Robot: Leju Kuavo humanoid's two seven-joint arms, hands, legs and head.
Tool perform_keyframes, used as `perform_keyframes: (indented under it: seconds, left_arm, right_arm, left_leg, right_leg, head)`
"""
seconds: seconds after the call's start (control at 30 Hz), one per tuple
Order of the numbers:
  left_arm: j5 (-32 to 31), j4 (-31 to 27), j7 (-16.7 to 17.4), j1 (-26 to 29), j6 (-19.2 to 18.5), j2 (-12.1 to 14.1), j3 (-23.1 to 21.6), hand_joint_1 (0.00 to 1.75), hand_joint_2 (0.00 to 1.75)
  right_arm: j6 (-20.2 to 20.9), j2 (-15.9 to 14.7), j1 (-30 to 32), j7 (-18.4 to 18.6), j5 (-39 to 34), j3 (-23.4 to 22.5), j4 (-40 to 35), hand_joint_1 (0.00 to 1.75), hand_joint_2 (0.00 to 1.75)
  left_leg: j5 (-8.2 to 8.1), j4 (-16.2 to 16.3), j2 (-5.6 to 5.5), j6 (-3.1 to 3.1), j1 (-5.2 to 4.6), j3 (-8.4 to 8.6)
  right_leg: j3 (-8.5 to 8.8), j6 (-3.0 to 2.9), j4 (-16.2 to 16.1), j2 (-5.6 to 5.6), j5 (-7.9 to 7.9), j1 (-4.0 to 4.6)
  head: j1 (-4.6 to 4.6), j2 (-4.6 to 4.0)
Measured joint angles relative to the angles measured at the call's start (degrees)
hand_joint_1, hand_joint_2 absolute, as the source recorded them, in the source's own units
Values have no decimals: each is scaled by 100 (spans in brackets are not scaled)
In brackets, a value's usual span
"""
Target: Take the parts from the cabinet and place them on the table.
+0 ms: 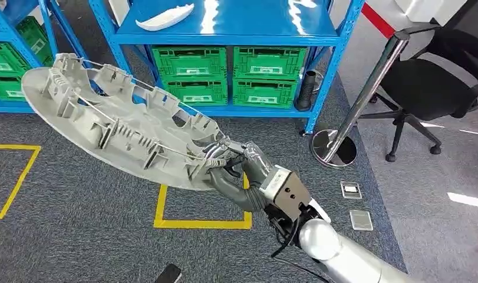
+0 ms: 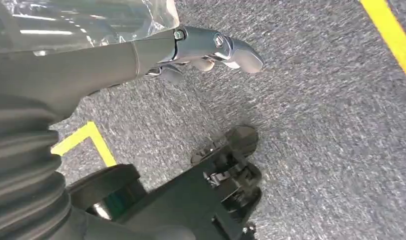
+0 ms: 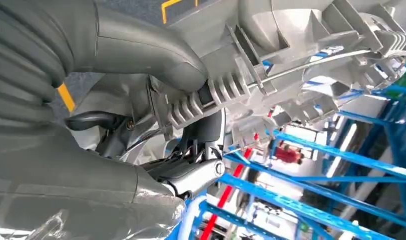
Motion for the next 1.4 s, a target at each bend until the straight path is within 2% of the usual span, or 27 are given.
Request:
perform_keyframes:
  seconds: [0.03, 0.07, 0.1, 0.17, 0.2, 0.23, 0.27, 0.33, 0.37, 0.43, 0.5, 0.57, 0.6, 0.7, 0.73, 0.77, 0.83, 0.87, 0.9, 0.93, 1.03, 1.1, 1.2, 1.23, 1.3, 1.37, 1.4]
  left_arm:
    - [0, 0, 0, 14, 0, 2, -2, 0, 175]
    - [0, 2, 0, 24, -2, 7, -2, 0, 175]
    - [0, 2, 0, 42, -4, 4, -4, 0, 175]
    - [2, 2, 0, 29, -7, 2, -11, 0, 175]
    - [2, 2, 0, 25, -4, 4, -11, 0, 175]
    - [2, 2, 0, 24, -7, 4, -11, 0, 175]
    - [2, 2, 0, 24, -7, 4, -11, 0, 175]
    - [0, 2, -53, 23, -4, 4, -15, 0, 175]
    - [-2, 2, -78, 14, 2, 4, -15, 0, 175]
    - [0, 2, -109, -3, 2, 4, -15, 0, 175]
    - [20, 2, -122, -17, 2, 2, -13, 0, 175]
    - [26, 2, -122, 3, 2, 0, -15, 0, 175]
    - [31, 2, -125, 0, 2, 0, -13, 0, 175]
    - [35, 2, -140, -8, 2, -2, -15, 0, 175]
    - [35, 2, -138, -5, 2, -2, -15, 0, 175]
    - [35, 2, -138, -2, 2, -2, -15, 0, 175]
    - [35, 2, -138, 1, 2, -2, -15, 0, 175]
    - [37, 2, -138, -2, 2, -4, -15, 0, 175]
    - [37, 0, -138, -8, 2, -7, -15, 0, 175]
    - [42, 0, -133, -34, 2, -7, -15, 0, 175]
    - [42, -2, -129, -27, 2, -11, -15, 0, 175]
    - [42, 0, -122, -17, 4, -7, -18, 0, 175]
    - [40, 0, -122, -29, 4, -4, -18, 0, 175]
    - [40, 0, -122, -21, 4, -4, -18, 0, 175]
    - [40, 0, -122, -6, 4, -4, -20, 0, 175]
    - [33, 0, -122, -15, 4, 2, -20, 0, 175]
    - [31, 0, -122, -22, 4, 2, -20, 0, 175]
  right_arm:
    - [0, 0, 6, -2, 0, 0, 0, 175, 175]
    - [0, -2, 2, -7, 0, 0, 2, 175, 175]
    - [2, 0, 6, -11, 0, 0, 0, 175, 175]
    - [9, 0, 11, -11, 0, 2, 2, 175, 175]
    - [11, 0, 13, -11, 0, 2, 2, 175, 175]
    - [15, 0, 17, -11, 0, 4, 2, 175, 175]
    - [22, 0, 19, -13, 0, 4, 2, 175, 175]
    - [31, -2, 26, -11, 0, 4, 2, 175, 175]
    - [35, -2, 28, -11, 0, 4, 2, 175, 175]
    - [55, -2, 39, -11, 0, -2, 0, 175, 175]
    - [83, -2, 43, -15, 0, 0, -2, 175, 175]
    - [120, -11, 66, -22, -15, -2, 0, 175, 175]
    - [140, -15, 67, -28, -26, -2, 0, 175, 175]
    - [168, -20, 99, -31, -31, 0, 2, 175, 175]
    - [166, -22, 111, -28, -17, 0, 7, 175, 175]
    - [160, -26, 118, -17, 9, 2, 11, 175, 175]
    - [140, -31, 115, 11, 81, 2, 17, 175, 175]
    - [125, -31, 114, 17, 120, 0, 17, 175, 175]
    - [110, -31, 117, 17, 148, 0, 17, 175, 175]
    - [88, -33, 123, 22, 184, 0, 17, 175, 175]
    - [46, -37, 124, 37, 199, -2, 22, 175, 175]
    - [46, -35, 129, 46, 210, -2, 20, 175, 175]
    - [46, -35, 127, 50, 225, -2, 22, 175, 175]
    - [46, -35, 127, 57, 230, -2, 22, 175, 175]
    - [46, -35, 127, 81, 232, 2, 22, 175, 175]
    - [50, -33, 126, 90, 240, 2, 22, 175, 175]
    - [50, -33, 124, 92, 243, 2, 22, 175, 175]
  left_leg:
    - [69, -9, -9, -39, -4, -37]
    - [-79, 31, -47, -64, 16, -83]
    - [-427, 217, -51, -99, 0, -126]
    - [-1140, 1049, -49, -148, 21, -285]
    - [-1314, 1449, -48, -165, 21, -335]
    - [-1312, 1719, -48, -175, 25, -321]
    - [-1134, 1759, -49, -183, 35, -237]
    - [-636, 1297, -49, -187, 59, 209]
    - [-591, 847, -51, -181, 61, 554]
    - [-982, -59, -63, -115, 42, 1138]
    - [-1028, -110, -64, -72, 21, 1091]
    - [-937, -149, -39, 39, 69, 1049]
    - [-898, -148, -37, 71, 63, 1015]
    - [-796, -131, -34, 113, 48, 880]
    - [-771, -112, -33, 108, 44, 829]
    - [-754, -94, -33, 108, 43, 785]
    - [-737, -58, -56, 88, 41, 738]
    - [-730, -44, -113, 66, 43, 726]
    - [-723, -36, -108, 43, 59, 684]
    - [-698, 9, -127, -9, 40, 616]
    - [-624, -7, -237, -121, 74, 527]
    - [-789, 121, -219, -167, 52, 452]
    - [-1388, 1321, -158, -230, 63, -75]
    - [-1486, 1687, -157, -248, 63, -239]
    - [-1259, 1597, -144, -253, 63, -176]
    - [-724, 633, -35, -224, 58, 299]
    - [-553, 164, 165, -192, 43, 523]
  right_leg:
    - [-66, -38, -40, -8, 97, -6]
    - [-105, -78, -56, -42, 173, -47]
    - [-185, -110, -53, -39, 242, -46]
    - [-356, -150, -19, -53, 369, -44]
    - [-448, -149, 9, -60, 421, -43]
    - [-552, -145, 50, -66, 472, -45]
    - [-662, -138, 88, -66, 509, -49]
    - [-872, -104, 171, -62, 589, -57]
    - [-949, -80, 218, -60, 628, -60]
    - [-1024, -26, 291, -68, 678, -37]
    - [-1089, 38, 294, -73, 784, -44]
    - [-1146, 99, 339, -53, 759, -57]
    - [-1206, 143, 475, -44, 597, -59]
    - [-1647, 217, 1734, -44, -119, -97]
    - [-1713, 226, 2006, -44, -197, -104]
    - [-1638, 225, 1978, -44, -138, -110]
    - [-1150, 190, 1239, -35, 213, -109]
    - [-845, 161, 727, 70, 405, -114]
    - [-663, 111, 391, 358, 375, -127]
    - [-647, 100, 287, 406, 403, -137]
    - [-680, 56, 260, 233, 362, -98]
    - [-648, -19, 160, 99, 411, -156]
    - [-652, -69, 164, -90, 408, -140]
    - [-656, -73, 168, -147, 406, -134]
    - [-655, -79, 184, -267, 399, -129]
    - [-644, -59, 206, -365, 382, -129]
    - [-640, -40, 220, -404, 364, -121]
  head:
    - [-7, 0]
    - [11, 0]
    - [-13, 0]
    - [-48, 0]
    - [-52, 0]
    - [-57, 0]
    - [-57, 0]
    - [-55, 0]
    - [-59, 0]
    - [-55, 0]
    - [-57, 0]
    - [-61, 0]
    - [-37, 0]
    - [-7, 0]
    - [-4, 0]
    - [-4, 0]
    - [-4, 0]
    - [-4, 0]
    - [-11, 0]
    - [-22, 0]
    - [0, 0]
    - [-9, 0]
    - [-57, 0]
    - [-59, 0]
    - [-59, 0]
    - [-61, 0]
    - [-63, 0]
